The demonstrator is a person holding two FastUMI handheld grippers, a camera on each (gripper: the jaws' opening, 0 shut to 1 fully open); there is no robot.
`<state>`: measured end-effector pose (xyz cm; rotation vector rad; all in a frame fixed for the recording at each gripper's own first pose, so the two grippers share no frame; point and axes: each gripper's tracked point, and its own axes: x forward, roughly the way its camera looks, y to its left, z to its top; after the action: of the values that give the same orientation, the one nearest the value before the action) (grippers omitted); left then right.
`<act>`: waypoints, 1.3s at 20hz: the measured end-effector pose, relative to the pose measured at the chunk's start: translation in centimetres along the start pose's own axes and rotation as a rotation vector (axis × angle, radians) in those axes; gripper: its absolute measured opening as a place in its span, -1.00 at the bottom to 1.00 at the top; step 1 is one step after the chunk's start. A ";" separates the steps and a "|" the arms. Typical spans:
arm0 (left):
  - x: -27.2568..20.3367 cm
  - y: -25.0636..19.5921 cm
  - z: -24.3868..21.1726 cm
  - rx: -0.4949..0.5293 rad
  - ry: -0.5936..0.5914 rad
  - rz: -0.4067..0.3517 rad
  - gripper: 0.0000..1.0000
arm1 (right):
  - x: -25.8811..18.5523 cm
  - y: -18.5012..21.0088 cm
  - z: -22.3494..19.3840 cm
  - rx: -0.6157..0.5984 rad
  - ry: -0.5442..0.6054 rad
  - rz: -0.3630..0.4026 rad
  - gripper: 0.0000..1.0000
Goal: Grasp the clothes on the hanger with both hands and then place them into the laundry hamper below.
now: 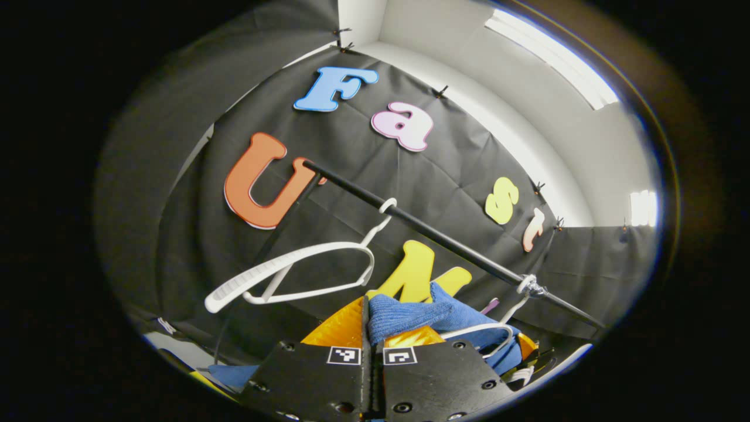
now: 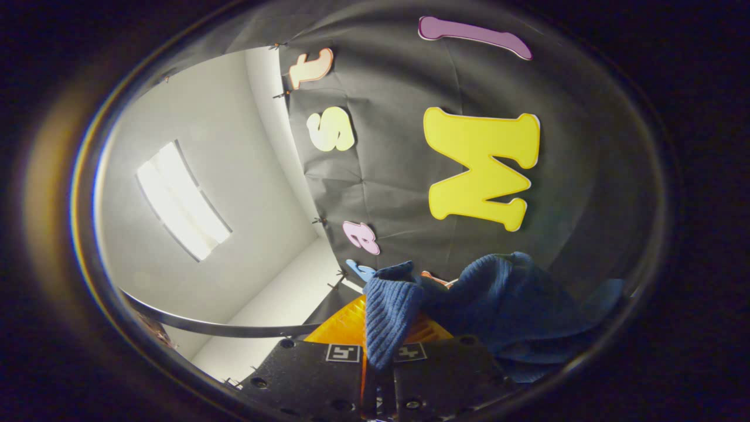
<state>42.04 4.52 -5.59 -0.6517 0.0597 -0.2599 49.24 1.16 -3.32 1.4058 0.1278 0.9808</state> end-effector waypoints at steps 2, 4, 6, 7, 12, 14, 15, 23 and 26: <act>0.1 0.7 -1.0 -0.038 0.041 -0.017 -0.92 | -0.5 -1.2 0.5 0.025 -0.002 -0.020 -0.89; 0.2 0.8 -2.0 -0.075 0.062 -0.046 -0.91 | -1.1 -1.9 1.2 0.065 -0.023 -0.023 -0.89; 0.4 0.8 -2.3 -0.105 0.053 -0.064 -0.91 | -1.7 -2.7 1.5 0.112 -0.040 -0.012 -0.89; 0.5 0.9 -2.4 -0.127 0.050 -0.068 -1.00 | -1.8 -3.0 1.6 0.132 -0.045 -0.013 -0.89; 0.3 1.4 -2.3 -0.208 0.029 -0.085 -0.91 | -1.4 -4.2 1.5 0.128 -0.067 -0.055 -0.89; 0.1 1.4 -2.8 -0.229 0.029 -0.080 -1.00 | -1.2 -4.5 1.4 0.142 -0.080 -0.070 -0.89; 0.0 1.6 -2.9 -0.237 0.024 -0.069 -1.00 | -1.2 -4.7 1.5 0.152 -0.086 -0.077 -0.89; -0.3 0.9 -4.0 -0.330 0.031 -0.071 -1.00 | -2.5 -1.6 1.5 0.197 -0.075 0.030 -0.88; -0.6 -0.2 -2.7 -0.291 0.010 -0.102 -1.00 | -3.4 0.5 0.6 0.120 -0.021 0.077 -0.89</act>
<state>41.02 2.89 -7.64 -0.9449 0.0744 -0.3566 47.21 -1.51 -4.31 1.5402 0.1197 1.0350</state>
